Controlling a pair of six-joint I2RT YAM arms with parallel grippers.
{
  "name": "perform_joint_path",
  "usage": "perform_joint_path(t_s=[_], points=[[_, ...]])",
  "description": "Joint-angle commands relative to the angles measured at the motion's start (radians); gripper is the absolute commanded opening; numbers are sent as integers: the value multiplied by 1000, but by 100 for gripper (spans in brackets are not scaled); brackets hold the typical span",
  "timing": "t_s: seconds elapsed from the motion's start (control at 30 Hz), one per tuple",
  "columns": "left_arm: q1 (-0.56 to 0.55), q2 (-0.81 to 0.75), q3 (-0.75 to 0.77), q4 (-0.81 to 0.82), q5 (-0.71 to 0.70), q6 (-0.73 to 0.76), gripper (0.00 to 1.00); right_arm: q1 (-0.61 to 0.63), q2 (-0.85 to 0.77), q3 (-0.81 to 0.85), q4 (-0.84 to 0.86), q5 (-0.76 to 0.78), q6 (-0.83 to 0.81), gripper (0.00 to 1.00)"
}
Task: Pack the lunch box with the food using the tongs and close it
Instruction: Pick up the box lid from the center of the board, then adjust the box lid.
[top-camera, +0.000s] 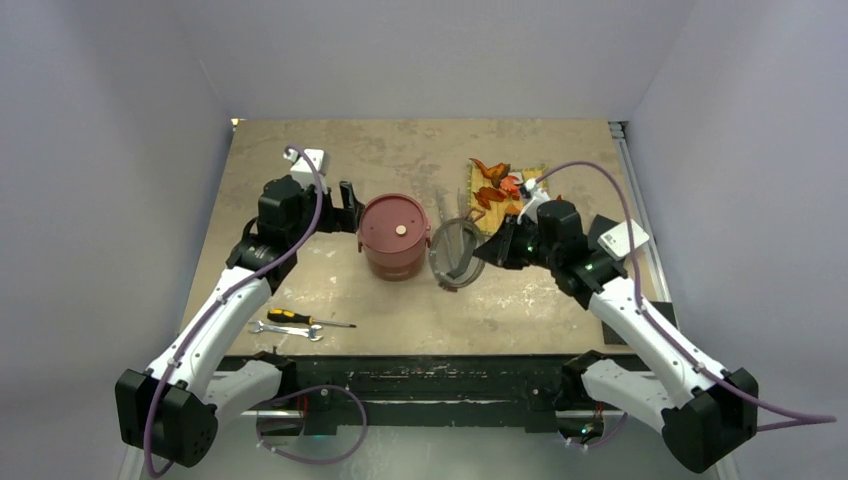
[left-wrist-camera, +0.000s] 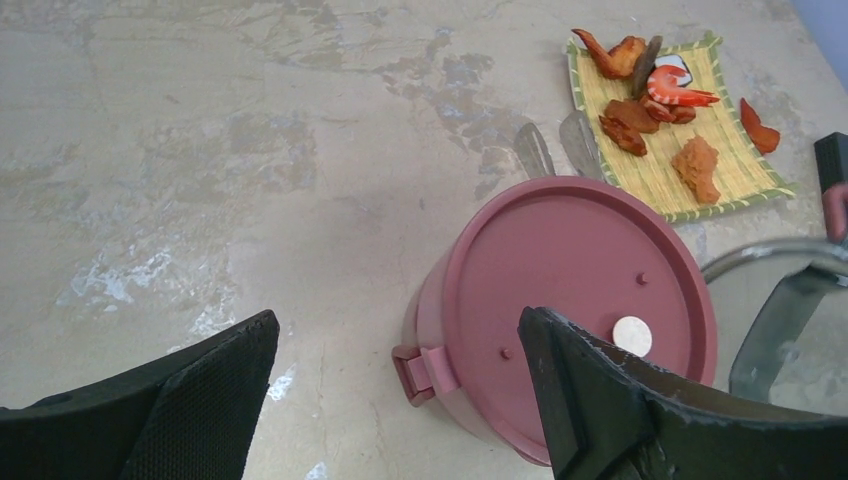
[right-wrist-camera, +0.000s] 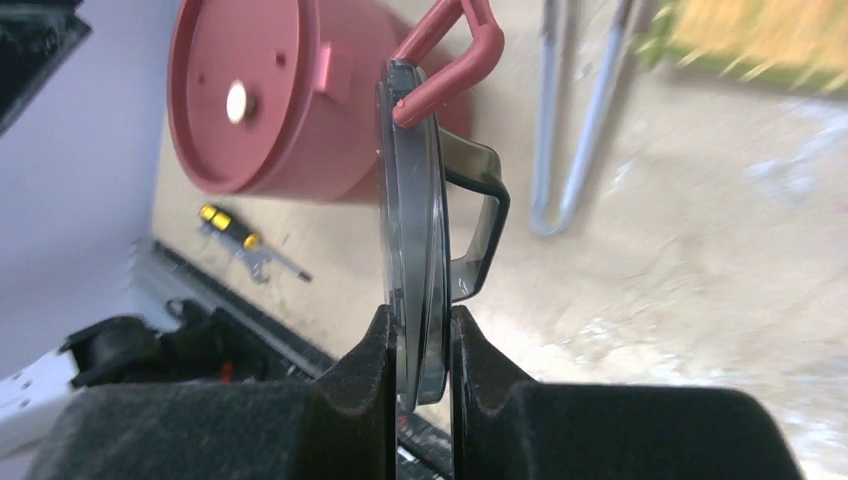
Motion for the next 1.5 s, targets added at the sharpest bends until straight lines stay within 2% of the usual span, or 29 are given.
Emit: perform_joint_path(t_s=[0.0, 0.2, 0.27, 0.43, 0.83, 1.07, 1.23, 1.47], points=[[-12, -17, 11, 46, 33, 11, 91, -3, -11, 185, -293, 275, -137, 0], [-2, 40, 48, -20, -29, -44, 91, 7, 59, 355, -339, 393, -216, 0], [28, 62, 53, -28, 14, -64, 91, 40, 87, 425, -340, 477, -237, 0], [84, 66, 44, 6, 99, -98, 89, 207, 202, 588, -334, 719, -268, 0], [112, 18, 45, -57, -79, -77, 91, 506, 457, 820, -352, 1197, -372, 0], [146, 40, 66, -97, -123, -82, 96, 642, 566, 891, -349, 1350, -471, 0], [231, 40, 56, -74, -50, -106, 96, 699, 641, 919, -369, 1431, -505, 0], [237, 40, 57, -74, -49, -106, 96, 754, 695, 932, -367, 1512, -560, 0]])
